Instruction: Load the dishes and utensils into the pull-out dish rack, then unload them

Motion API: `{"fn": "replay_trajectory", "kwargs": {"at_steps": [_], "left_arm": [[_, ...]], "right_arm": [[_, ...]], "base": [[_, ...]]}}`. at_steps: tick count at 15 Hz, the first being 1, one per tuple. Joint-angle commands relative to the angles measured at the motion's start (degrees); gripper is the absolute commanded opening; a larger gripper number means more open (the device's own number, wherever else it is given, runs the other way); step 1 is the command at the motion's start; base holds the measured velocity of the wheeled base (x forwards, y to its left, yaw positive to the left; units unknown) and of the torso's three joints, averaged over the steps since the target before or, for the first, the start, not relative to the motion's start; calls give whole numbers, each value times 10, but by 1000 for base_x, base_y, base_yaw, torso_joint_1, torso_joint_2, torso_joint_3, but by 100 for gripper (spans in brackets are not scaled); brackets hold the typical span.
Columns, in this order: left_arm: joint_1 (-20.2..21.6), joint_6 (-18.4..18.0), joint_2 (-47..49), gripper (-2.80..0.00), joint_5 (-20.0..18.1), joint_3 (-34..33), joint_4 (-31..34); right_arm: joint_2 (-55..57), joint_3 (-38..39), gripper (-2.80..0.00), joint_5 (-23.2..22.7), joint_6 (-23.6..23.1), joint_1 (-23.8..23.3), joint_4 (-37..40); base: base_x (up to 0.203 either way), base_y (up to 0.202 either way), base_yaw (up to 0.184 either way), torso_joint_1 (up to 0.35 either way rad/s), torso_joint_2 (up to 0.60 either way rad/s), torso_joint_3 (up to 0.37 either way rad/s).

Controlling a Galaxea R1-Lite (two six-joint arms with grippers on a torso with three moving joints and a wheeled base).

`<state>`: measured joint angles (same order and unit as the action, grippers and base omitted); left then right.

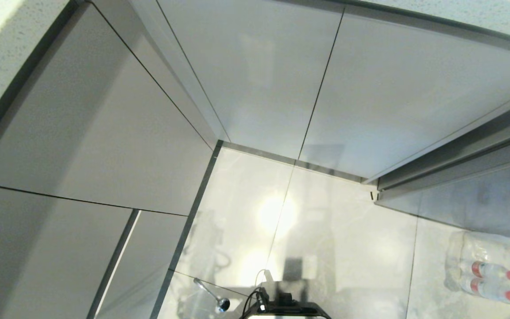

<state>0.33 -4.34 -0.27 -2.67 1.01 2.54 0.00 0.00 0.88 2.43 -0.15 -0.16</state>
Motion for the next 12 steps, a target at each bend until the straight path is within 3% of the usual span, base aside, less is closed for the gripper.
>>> {"fn": "replay_trajectory", "kwargs": {"at_steps": [1, 7, 12], "left_arm": [[0, 5, 2, -280, 1, -1, 0], [0, 6, 2, -280, 5, -4, -10], [0, 6, 2, -280, 4, -4, -10]], "right_arm": [[1, 0, -280, 0, 0, 0, 0], [1, 0, -280, 0, 0, 1, 0], [0, 0, -280, 0, 0, 0, 0]], "base": [[0, 0, 0, 0, 0, 0], [0, 0, 0, 0, 0, 7], [0, 0, 0, 2, 1, 166]]}}
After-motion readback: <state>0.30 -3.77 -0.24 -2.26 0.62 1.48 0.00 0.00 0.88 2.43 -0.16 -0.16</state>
